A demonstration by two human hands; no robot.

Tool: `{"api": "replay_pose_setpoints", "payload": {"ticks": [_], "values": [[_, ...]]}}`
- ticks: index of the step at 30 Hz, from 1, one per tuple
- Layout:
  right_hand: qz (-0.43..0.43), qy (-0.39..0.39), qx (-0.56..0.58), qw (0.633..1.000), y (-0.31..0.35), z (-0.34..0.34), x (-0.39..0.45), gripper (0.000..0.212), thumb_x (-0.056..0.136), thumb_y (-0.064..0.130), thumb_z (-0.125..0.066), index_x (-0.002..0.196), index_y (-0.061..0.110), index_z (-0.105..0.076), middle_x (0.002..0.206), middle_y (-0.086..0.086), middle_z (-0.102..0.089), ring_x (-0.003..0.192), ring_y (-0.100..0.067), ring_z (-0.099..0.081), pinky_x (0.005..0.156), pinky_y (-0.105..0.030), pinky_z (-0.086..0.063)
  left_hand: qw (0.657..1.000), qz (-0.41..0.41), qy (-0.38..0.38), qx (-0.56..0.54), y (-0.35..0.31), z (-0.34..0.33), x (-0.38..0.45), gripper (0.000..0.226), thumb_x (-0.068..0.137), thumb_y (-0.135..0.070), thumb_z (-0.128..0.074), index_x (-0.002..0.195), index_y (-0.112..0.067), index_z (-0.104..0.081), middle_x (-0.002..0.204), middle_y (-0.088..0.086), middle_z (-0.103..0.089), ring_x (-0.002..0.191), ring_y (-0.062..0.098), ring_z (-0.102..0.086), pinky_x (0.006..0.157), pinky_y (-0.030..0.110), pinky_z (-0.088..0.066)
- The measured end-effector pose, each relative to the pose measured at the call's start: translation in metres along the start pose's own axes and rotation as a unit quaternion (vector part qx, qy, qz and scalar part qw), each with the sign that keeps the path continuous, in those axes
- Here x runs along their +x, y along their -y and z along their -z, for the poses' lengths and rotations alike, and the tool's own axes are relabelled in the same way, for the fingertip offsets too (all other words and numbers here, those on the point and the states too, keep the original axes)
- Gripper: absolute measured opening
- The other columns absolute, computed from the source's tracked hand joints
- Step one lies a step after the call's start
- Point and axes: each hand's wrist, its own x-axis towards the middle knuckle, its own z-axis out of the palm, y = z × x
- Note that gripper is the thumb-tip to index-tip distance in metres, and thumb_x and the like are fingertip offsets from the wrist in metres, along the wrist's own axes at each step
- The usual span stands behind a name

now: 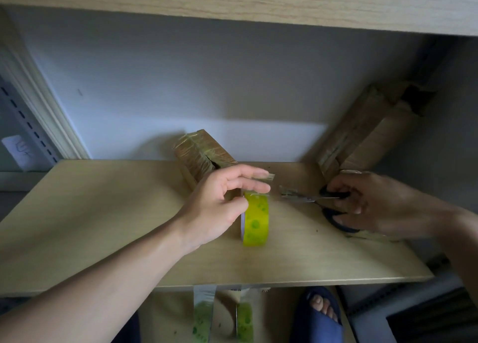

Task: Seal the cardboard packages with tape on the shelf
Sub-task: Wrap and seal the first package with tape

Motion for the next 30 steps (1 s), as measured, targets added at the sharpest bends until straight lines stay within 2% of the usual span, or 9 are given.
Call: {"api": "replay_pose_setpoints", "payload": {"ticks": [4, 7, 11, 15, 19, 22, 24, 27, 30], "values": [[0.041, 0.019, 0.024, 0.999, 0.007, -0.005, 0.000, 0.067, 0.061, 0.073, -0.067, 0.121, 0.045, -0.055, 0.094, 0.019, -0.062, 0.091, 0.008, -0.060, 0.071, -0.021, -0.050, 1.000, 0.005, -0.009, 0.013, 0.002, 0.000, 0.001, 0.065, 0.080, 0.023, -0.046, 0.121, -0.021, -0.068, 0.108, -0.007, -0.078, 0.081, -0.006, -0.061, 0.067, 0.004, -0.039], [0.051, 0.011, 0.029, 0.998, 0.014, -0.009, 0.005, 0.072, 0.057, 0.077, -0.062, 0.120, 0.044, -0.055, 0.093, 0.018, -0.062, 0.089, 0.008, -0.059, 0.070, -0.019, -0.047, 1.000, 0.009, -0.006, 0.009, 0.003, -0.001, 0.001, 0.065, 0.079, 0.023, -0.046, 0.121, -0.022, -0.067, 0.107, -0.007, -0.078, 0.083, -0.001, -0.061, 0.065, 0.008, -0.040], [0.056, -0.006, 0.037, 0.998, 0.019, -0.015, 0.013, 0.065, 0.059, 0.077, -0.066, 0.113, 0.041, -0.058, 0.092, 0.015, -0.063, 0.084, 0.002, -0.059, 0.070, -0.021, -0.047, 1.000, 0.000, -0.003, 0.008, 0.004, -0.001, 0.001, 0.060, 0.077, 0.012, -0.049, 0.121, -0.025, -0.067, 0.108, -0.011, -0.078, 0.073, 0.011, -0.056, 0.060, 0.016, -0.038], [0.065, -0.016, 0.040, 0.997, 0.022, -0.020, 0.018, 0.044, 0.075, 0.054, -0.081, 0.109, 0.034, -0.062, 0.078, 0.017, -0.058, 0.078, 0.009, -0.056, 0.065, -0.015, -0.041, 1.000, -0.005, 0.001, 0.024, 0.005, -0.003, 0.004, 0.061, 0.072, 0.004, -0.049, 0.121, -0.029, -0.067, 0.111, -0.013, -0.077, 0.084, 0.044, -0.061, 0.069, 0.027, -0.038], [0.076, -0.015, 0.051, 0.996, 0.025, -0.023, 0.021, 0.033, 0.078, 0.047, -0.082, 0.099, 0.030, -0.063, 0.068, 0.031, -0.058, 0.065, 0.006, -0.054, 0.061, -0.015, -0.039, 0.999, -0.005, 0.001, 0.034, 0.004, -0.004, 0.004, 0.060, 0.070, -0.002, -0.049, 0.120, -0.029, -0.067, 0.110, -0.013, -0.077, 0.106, 0.028, -0.065, 0.080, 0.018, -0.044], [0.084, -0.024, 0.062, 0.994, 0.023, -0.022, 0.024, 0.037, 0.071, 0.060, -0.075, 0.093, 0.033, -0.064, 0.069, 0.027, -0.061, 0.063, 0.000, -0.055, 0.058, -0.018, -0.040, 0.999, -0.008, 0.002, 0.033, 0.004, -0.003, 0.004, 0.059, 0.071, -0.001, -0.050, 0.121, -0.028, -0.067, 0.110, -0.012, -0.077, 0.101, 0.023, -0.066, 0.079, 0.016, -0.045], [0.087, -0.024, 0.063, 0.994, 0.022, -0.021, 0.024, 0.031, 0.075, 0.056, -0.078, 0.091, 0.033, -0.064, 0.068, 0.025, -0.061, 0.062, -0.001, -0.055, 0.057, -0.019, -0.040, 0.999, -0.009, 0.003, 0.033, 0.004, -0.003, 0.004, 0.058, 0.073, 0.002, -0.051, 0.121, -0.028, -0.067, 0.110, -0.012, -0.077, 0.096, 0.015, -0.066, 0.076, 0.010, -0.042], [0.095, -0.021, 0.062, 0.993, 0.022, -0.020, 0.023, 0.025, 0.081, 0.047, -0.081, 0.089, 0.030, -0.064, 0.064, 0.023, -0.059, 0.059, -0.003, -0.052, 0.055, -0.020, -0.038, 1.000, -0.008, 0.001, 0.026, 0.005, -0.003, 0.005, 0.059, 0.074, 0.002, -0.051, 0.121, -0.030, -0.066, 0.113, -0.013, -0.076, 0.084, 0.034, -0.064, 0.070, 0.019, -0.041], [0.099, -0.019, 0.053, 0.993, 0.023, -0.018, 0.022, 0.024, 0.081, 0.045, -0.080, 0.086, 0.028, -0.064, 0.062, 0.022, -0.057, 0.058, -0.004, -0.050, 0.055, -0.020, -0.037, 1.000, -0.011, 0.000, 0.020, 0.005, -0.003, 0.005, 0.059, 0.072, -0.002, -0.051, 0.121, -0.029, -0.067, 0.113, -0.012, -0.076, 0.087, 0.047, -0.062, 0.067, 0.030, -0.040]]}}
